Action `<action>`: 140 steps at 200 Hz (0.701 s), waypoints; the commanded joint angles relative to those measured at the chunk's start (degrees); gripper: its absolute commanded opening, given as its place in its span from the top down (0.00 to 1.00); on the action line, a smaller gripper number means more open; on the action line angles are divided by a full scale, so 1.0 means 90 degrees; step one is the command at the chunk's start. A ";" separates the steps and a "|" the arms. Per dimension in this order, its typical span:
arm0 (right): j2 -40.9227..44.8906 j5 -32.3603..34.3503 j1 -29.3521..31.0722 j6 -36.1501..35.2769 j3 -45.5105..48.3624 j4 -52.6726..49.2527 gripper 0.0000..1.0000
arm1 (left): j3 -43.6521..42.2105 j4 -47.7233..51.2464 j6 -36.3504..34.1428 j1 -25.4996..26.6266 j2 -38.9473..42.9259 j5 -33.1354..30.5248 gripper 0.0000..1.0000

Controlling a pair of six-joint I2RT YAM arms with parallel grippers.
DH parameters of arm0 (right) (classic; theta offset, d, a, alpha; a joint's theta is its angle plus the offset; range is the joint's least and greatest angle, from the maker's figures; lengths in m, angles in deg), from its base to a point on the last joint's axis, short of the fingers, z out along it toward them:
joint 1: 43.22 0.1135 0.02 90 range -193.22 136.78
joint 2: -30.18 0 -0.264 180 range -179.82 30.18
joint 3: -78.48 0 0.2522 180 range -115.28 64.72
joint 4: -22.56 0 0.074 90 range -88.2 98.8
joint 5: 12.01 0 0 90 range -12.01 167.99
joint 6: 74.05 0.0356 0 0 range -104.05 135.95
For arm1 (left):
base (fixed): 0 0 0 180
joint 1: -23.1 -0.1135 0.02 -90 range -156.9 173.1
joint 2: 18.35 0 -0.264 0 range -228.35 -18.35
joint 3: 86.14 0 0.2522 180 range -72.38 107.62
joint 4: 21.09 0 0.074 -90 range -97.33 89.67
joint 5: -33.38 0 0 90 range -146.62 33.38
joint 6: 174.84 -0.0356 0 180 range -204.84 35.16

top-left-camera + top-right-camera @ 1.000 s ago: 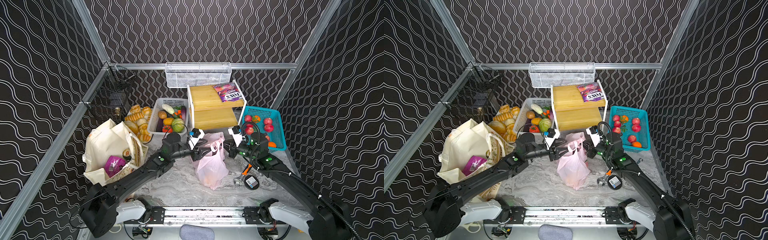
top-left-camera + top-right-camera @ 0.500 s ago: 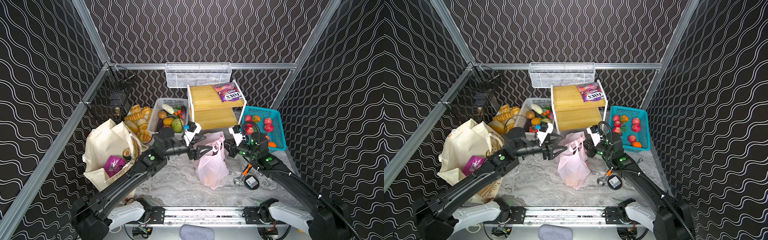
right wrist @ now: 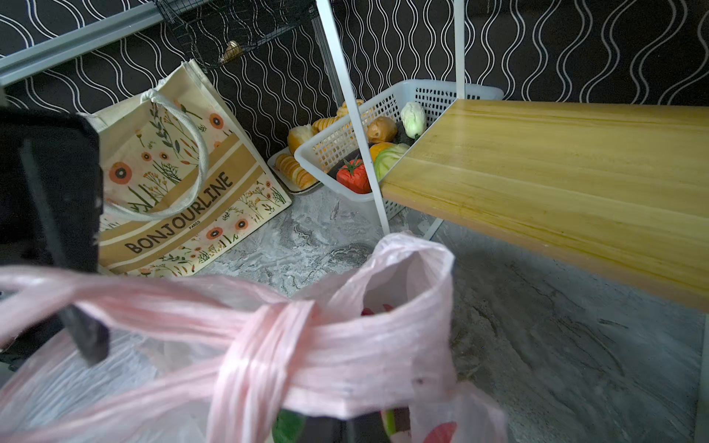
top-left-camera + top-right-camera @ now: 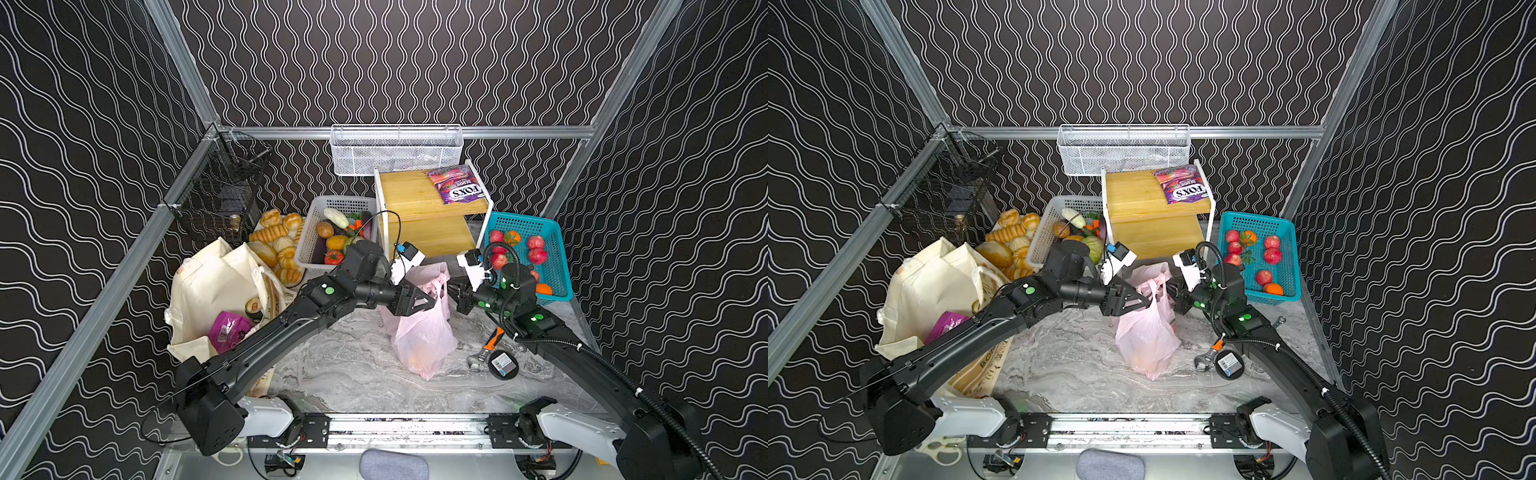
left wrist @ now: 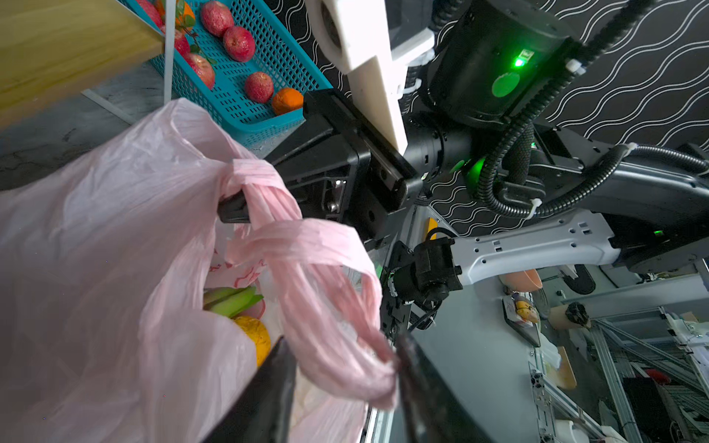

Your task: Place the mixed food into the grocery bags and tie them

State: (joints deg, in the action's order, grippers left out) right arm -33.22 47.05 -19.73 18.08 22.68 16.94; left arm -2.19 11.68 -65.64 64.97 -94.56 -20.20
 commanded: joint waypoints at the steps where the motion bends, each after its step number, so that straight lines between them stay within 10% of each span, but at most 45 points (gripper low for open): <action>1: 0.0059 0.0002 0.0000 -0.0068 -0.0043 0.0017 1.00 | -0.0101 -0.0278 0.0179 -0.0003 0.0145 -0.0322 0.87; 16: 0.0076 0.0067 -0.0002 0.0002 -0.0081 -0.0246 1.00 | -0.0213 -0.0518 0.0244 -0.0005 0.0250 -0.0571 1.00; 62: 0.0130 0.0549 -0.0041 -0.0151 -0.0677 -0.1871 1.00 | -0.0259 -0.0016 0.0210 -0.0177 0.0378 -0.2084 1.00; 140: 0.0128 0.1717 -0.0102 -0.0413 -0.1030 -0.2718 1.00 | -0.0625 0.0262 0.0244 -0.0789 0.0507 -0.2559 1.00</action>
State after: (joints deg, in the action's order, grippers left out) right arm -31.60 58.63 -20.59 16.29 14.61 -3.80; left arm -7.00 13.45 -63.78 58.41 -90.58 -40.57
